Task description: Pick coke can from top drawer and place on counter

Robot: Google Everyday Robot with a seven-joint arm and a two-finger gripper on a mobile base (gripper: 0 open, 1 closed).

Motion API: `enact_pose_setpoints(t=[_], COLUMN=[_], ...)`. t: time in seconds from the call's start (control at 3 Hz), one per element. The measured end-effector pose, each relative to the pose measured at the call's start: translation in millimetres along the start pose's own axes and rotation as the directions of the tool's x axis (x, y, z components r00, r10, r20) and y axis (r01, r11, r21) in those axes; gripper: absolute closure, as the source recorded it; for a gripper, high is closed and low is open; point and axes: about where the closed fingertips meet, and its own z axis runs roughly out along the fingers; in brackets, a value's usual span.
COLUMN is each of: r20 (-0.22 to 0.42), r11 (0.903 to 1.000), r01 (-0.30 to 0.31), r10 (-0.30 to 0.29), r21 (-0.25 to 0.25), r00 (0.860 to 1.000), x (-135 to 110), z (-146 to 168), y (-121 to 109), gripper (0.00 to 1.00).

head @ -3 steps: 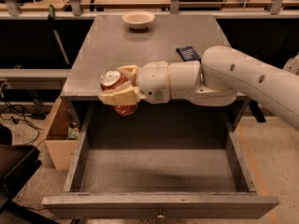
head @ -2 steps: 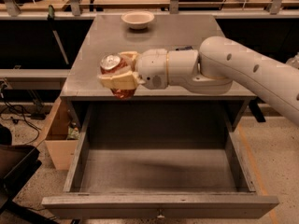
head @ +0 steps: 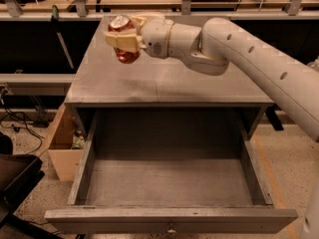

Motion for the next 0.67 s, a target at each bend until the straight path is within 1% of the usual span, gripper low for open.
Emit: enact_pose_setpoints(t=[0.33,0.67], r20=[-0.01,-0.045], r11=[0.9953,0.9861], r01=[-0.014,-0.037], r10=[0.015,0.045], r21=[0.096,0.162], r00=[1.0,0.998], x=[18,61], z=[12,18], y=[-34,-50], gripper=[1.0,1.0])
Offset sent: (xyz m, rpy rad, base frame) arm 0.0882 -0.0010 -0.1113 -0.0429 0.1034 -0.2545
